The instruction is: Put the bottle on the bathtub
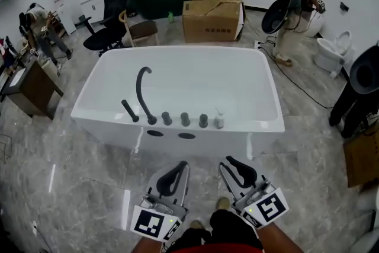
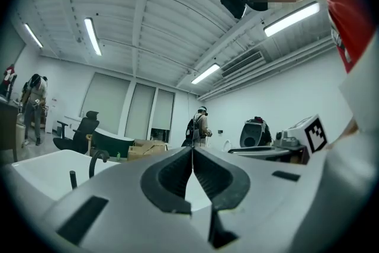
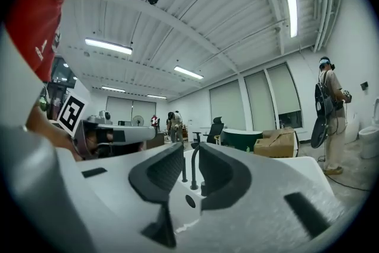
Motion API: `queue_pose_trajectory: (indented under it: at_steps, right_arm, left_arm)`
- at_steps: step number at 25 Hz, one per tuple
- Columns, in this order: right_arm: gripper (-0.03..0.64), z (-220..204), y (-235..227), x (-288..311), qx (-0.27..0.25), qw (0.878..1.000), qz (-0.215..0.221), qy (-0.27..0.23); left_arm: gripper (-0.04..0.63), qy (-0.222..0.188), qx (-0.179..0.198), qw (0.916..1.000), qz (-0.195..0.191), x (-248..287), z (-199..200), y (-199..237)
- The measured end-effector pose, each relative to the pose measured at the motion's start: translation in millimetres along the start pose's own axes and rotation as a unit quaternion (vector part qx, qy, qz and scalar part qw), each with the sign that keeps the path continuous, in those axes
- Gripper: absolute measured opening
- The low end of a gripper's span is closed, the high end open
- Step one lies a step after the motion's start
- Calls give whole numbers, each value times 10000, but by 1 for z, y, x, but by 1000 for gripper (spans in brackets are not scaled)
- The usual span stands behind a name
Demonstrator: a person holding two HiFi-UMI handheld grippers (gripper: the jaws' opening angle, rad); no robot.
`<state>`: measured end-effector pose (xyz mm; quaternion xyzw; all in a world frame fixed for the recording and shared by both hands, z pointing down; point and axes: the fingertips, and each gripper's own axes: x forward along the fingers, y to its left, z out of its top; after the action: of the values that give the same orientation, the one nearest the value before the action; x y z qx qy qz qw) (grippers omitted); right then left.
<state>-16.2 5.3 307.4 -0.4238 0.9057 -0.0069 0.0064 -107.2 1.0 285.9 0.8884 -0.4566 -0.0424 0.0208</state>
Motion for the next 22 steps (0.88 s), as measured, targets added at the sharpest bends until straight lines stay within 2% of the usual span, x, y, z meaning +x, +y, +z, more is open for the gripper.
queue_pose_trajectory:
  at_steps: [8, 15, 22]
  right_arm:
    - [6, 45, 2, -46, 29, 9993, 147, -349]
    - [5, 63, -3, -80, -61, 9982, 386, -446]
    - [5, 59, 2, -91, -52, 9975, 578, -393]
  left_arm:
    - [14, -75, 332, 9994, -78, -15, 33, -54]
    - [14, -173, 528, 9983, -161, -8, 45, -102]
    - [14, -151, 514, 9985, -81, -9, 43, -114]
